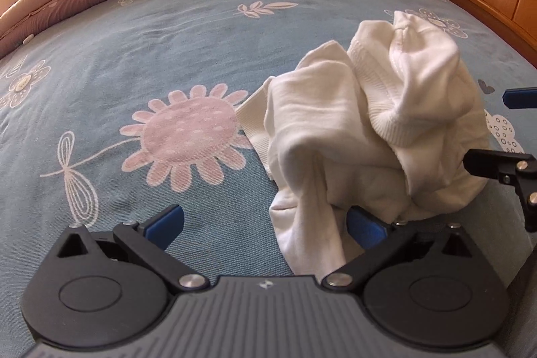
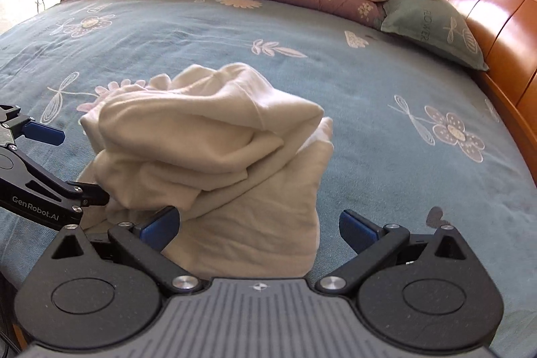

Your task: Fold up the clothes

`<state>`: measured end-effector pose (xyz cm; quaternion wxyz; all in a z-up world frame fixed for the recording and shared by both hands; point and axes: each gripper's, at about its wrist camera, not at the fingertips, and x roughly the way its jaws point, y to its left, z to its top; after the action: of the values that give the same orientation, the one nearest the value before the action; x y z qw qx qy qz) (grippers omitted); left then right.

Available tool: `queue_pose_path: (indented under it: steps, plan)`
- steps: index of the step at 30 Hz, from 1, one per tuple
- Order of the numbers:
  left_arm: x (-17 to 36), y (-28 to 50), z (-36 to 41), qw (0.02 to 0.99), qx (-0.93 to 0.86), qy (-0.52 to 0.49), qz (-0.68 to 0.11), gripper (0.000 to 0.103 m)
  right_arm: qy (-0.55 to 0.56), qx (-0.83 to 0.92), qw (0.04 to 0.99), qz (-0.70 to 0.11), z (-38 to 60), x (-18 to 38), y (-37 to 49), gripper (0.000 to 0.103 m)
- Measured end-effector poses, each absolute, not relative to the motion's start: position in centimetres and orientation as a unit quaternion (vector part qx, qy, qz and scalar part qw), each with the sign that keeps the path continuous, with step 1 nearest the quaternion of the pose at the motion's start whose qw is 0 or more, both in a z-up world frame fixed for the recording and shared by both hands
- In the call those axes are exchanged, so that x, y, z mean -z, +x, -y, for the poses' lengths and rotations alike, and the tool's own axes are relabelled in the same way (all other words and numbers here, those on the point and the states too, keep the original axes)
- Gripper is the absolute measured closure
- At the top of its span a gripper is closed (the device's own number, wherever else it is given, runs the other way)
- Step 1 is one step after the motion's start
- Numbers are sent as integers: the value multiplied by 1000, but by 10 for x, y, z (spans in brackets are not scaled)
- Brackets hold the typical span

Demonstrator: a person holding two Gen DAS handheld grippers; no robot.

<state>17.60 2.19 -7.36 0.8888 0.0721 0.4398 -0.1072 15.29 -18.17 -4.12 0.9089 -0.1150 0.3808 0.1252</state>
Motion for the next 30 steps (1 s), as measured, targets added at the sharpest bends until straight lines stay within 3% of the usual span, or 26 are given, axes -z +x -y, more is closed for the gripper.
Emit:
queue_pose_path:
  steps: [8,14,30]
  plan:
    - [56,161,-56,899,91,68,-422,1,-130,-180,914,-339,144,14,148,0]
    - [51,160,-58,901,100,65,-417,1,-175,-173,908,-340,115,23,159,0]
    - [42,173,18,893,193,153,-378,1,-113,8,921,-372,240,36,170,0]
